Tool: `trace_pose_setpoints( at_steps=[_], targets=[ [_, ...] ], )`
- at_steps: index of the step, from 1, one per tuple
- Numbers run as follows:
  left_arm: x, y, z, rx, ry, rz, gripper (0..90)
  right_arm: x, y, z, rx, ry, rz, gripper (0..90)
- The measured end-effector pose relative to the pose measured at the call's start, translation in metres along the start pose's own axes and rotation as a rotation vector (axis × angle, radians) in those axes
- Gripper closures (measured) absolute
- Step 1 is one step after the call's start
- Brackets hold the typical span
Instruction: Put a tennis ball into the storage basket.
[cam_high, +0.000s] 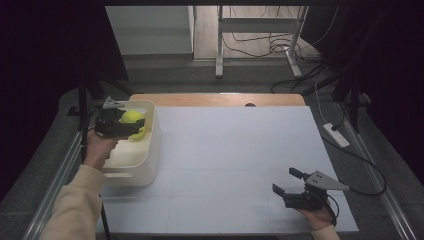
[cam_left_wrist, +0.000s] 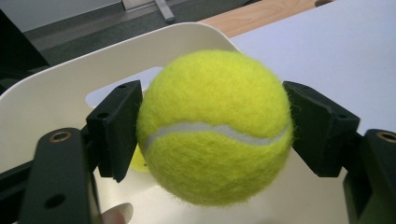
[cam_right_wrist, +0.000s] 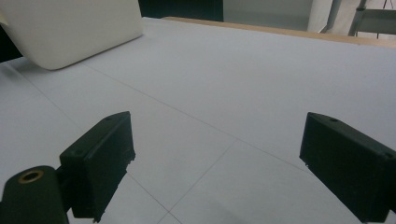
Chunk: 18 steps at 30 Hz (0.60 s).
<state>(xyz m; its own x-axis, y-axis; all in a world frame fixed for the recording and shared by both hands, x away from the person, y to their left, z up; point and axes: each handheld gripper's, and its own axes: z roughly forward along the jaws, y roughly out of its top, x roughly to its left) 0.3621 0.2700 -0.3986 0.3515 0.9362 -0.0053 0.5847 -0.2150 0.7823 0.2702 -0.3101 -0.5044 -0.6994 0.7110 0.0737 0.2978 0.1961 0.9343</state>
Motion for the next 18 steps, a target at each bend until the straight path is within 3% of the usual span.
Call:
trace_pose_setpoints(
  at_steps=[5, 8, 18],
  targets=[
    [0.001, 0.004, -0.007, -0.042, 0.003, -0.043, 8.0, 0.000, 0.000, 0.000, -0.001, 0.000, 0.000, 9.5],
    [0.000, 0.004, -0.012, -0.072, -0.032, -0.052, 6.7, 0.000, 0.000, -0.001, 0.000, 0.000, 0.000, 9.6],
    [-0.014, 0.004, -0.020, -0.111, -0.133, -0.012, 6.2, 0.000, -0.001, -0.003, -0.004, -0.006, -0.001, 9.6]
  ],
)
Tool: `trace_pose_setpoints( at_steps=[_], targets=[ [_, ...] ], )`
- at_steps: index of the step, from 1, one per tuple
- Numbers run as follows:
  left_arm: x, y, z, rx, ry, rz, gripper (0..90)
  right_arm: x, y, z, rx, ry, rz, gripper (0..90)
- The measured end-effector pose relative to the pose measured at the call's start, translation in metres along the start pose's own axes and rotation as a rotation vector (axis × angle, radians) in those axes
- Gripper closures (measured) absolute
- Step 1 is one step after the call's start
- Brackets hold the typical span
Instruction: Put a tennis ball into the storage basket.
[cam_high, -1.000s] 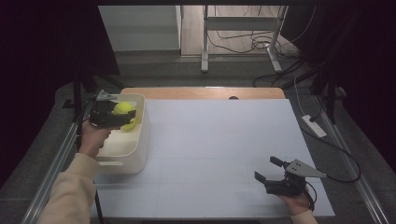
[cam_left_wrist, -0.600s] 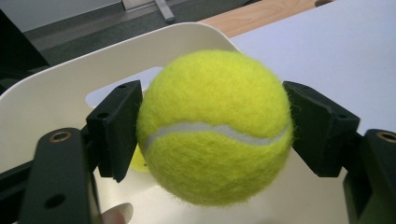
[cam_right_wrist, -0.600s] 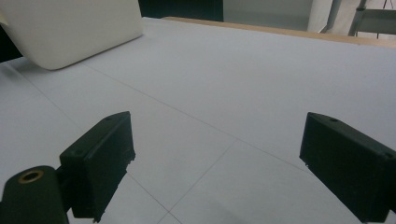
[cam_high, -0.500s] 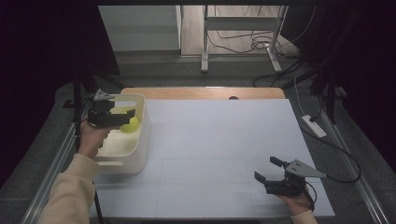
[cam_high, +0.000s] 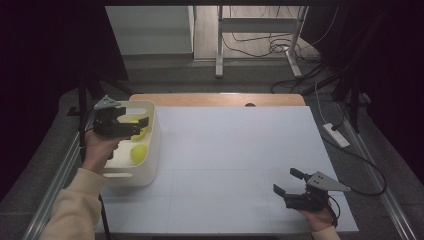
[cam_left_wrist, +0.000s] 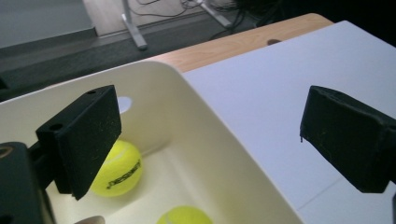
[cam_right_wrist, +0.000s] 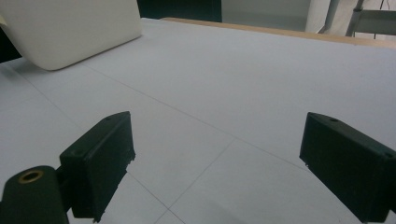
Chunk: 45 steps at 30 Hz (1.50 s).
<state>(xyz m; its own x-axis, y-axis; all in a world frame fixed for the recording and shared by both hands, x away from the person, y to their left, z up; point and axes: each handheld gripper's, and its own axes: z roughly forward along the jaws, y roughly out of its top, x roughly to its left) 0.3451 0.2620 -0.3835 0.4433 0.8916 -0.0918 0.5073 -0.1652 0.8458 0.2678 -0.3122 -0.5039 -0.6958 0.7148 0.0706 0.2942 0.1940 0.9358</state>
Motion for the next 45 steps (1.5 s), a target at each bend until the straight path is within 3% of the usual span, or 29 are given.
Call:
trace_pose_setpoints(
  at_steps=[18, 26, 37, 45],
  targets=[
    [-0.032, -0.009, -0.011, -0.061, -0.090, 0.057, 7.3, 0.000, -0.001, -0.002, 0.000, -0.001, 0.001, 9.5],
    [-0.043, -0.014, -0.013, -0.087, -0.145, 0.059, 7.6, 0.001, 0.000, -0.002, 0.002, 0.002, -0.001, 9.5],
    [-0.057, -0.020, -0.011, -0.099, -0.204, 0.070, 7.9, 0.001, 0.000, -0.001, 0.003, 0.001, -0.002, 9.6],
    [-0.077, -0.025, -0.010, -0.100, -0.262, 0.105, 8.0, 0.002, 0.000, -0.002, 0.002, -0.001, -0.004, 9.6]
  ],
)
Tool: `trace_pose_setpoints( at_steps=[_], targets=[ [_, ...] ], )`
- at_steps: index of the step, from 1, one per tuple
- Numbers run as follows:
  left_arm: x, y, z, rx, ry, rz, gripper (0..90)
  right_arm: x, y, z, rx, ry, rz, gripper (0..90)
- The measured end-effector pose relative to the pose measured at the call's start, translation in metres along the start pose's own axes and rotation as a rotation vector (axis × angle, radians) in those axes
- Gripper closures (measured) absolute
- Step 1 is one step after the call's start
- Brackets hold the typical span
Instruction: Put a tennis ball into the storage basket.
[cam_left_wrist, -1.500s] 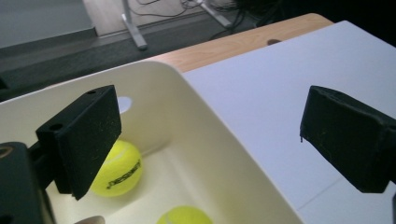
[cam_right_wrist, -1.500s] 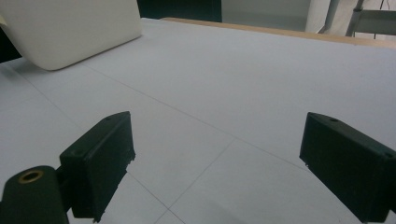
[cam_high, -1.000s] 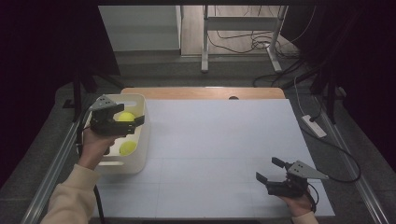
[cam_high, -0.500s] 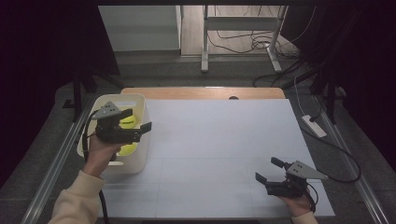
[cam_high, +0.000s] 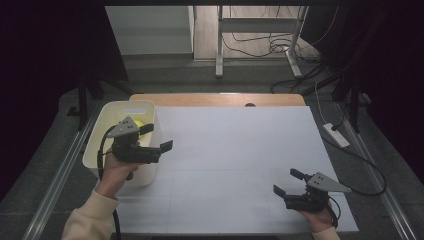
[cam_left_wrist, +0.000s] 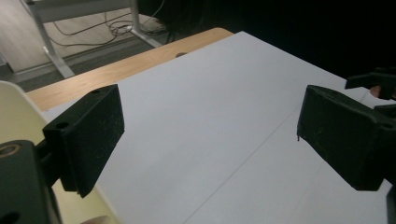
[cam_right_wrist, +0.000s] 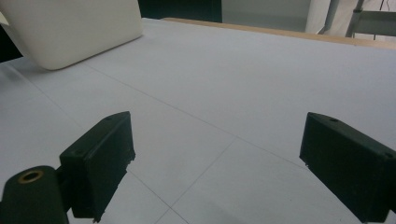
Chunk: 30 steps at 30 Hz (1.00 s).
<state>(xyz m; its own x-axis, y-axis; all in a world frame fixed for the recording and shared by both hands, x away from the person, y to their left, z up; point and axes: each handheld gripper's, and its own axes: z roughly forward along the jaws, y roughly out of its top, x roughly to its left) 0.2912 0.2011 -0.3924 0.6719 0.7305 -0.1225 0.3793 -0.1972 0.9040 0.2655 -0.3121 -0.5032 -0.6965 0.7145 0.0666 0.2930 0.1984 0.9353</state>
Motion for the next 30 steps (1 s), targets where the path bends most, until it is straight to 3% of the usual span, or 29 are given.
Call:
trace_pose_setpoints(
  at_steps=[5, 21, 30],
  targets=[
    [-0.009, -0.005, 0.004, -0.009, -0.054, 0.017, 8.2, 0.000, 0.000, 0.000, -0.001, 0.000, 0.003, 9.5],
    [-0.047, -0.026, 0.022, 0.009, -0.169, 0.071, 8.3, 0.000, 0.000, -0.001, -0.006, -0.003, 0.003, 9.5],
    [-0.059, -0.044, 0.028, 0.039, -0.194, 0.103, 8.5, 0.000, 0.000, -0.001, -0.005, -0.003, 0.004, 9.5]
  ],
)
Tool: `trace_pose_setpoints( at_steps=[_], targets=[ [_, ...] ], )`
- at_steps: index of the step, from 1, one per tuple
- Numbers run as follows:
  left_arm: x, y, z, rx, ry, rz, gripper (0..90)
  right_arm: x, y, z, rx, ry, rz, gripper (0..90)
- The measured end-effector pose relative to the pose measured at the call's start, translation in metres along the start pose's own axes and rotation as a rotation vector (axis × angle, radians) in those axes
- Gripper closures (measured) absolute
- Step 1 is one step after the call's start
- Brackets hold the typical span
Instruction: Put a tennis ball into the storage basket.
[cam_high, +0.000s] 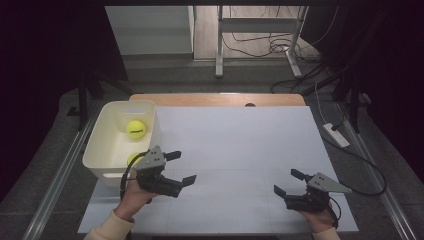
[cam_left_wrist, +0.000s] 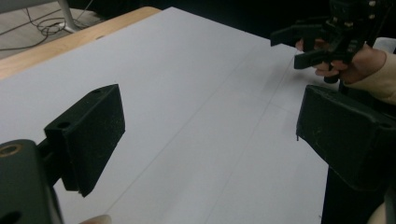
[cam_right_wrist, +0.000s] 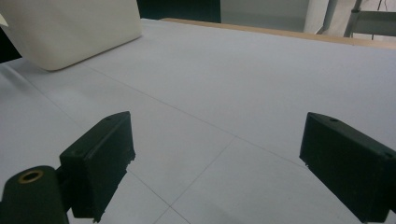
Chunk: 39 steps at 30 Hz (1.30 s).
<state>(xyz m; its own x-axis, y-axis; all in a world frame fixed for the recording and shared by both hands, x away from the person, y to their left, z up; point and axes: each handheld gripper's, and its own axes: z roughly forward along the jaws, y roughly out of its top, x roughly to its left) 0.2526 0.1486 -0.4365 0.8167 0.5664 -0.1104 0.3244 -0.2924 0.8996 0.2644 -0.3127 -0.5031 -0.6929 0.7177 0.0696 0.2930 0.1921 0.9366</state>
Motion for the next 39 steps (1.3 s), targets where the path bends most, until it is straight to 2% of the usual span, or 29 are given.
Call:
trace_pose_setpoints(
  at_steps=[3, 7, 13, 16, 19, 26, 30, 39],
  targets=[
    [-0.001, -0.007, 0.001, 0.007, -0.007, -0.005, 8.5, 0.000, 0.000, 0.000, 0.000, 0.000, 0.000, 9.5],
    [-0.003, -0.025, 0.003, 0.024, -0.008, -0.018, 8.5, 0.000, 0.000, 0.000, -0.001, 0.001, -0.001, 9.6],
    [-0.004, -0.045, 0.006, 0.061, 0.037, -0.005, 8.6, 0.000, 0.000, 0.000, -0.001, 0.004, 0.000, 9.6],
    [-0.002, -0.059, 0.008, 0.066, 0.077, -0.019, 8.5, 0.000, 0.000, 0.000, 0.001, 0.010, 0.000, 9.5],
    [-0.002, -0.066, 0.009, 0.075, 0.095, -0.018, 8.5, 0.000, -0.001, 0.000, 0.002, 0.011, 0.002, 9.5],
    [-0.001, -0.079, 0.007, 0.071, 0.088, -0.019, 8.1, 0.000, -0.002, 0.001, 0.018, 0.019, 0.003, 9.5],
    [0.002, -0.087, 0.003, 0.075, 0.100, -0.029, 8.0, 0.000, -0.003, 0.002, 0.021, 0.022, 0.002, 9.5],
    [0.004, -0.091, -0.001, 0.066, 0.109, -0.041, 8.1, 0.001, -0.003, 0.002, 0.033, 0.040, -0.003, 9.5]
  ],
)
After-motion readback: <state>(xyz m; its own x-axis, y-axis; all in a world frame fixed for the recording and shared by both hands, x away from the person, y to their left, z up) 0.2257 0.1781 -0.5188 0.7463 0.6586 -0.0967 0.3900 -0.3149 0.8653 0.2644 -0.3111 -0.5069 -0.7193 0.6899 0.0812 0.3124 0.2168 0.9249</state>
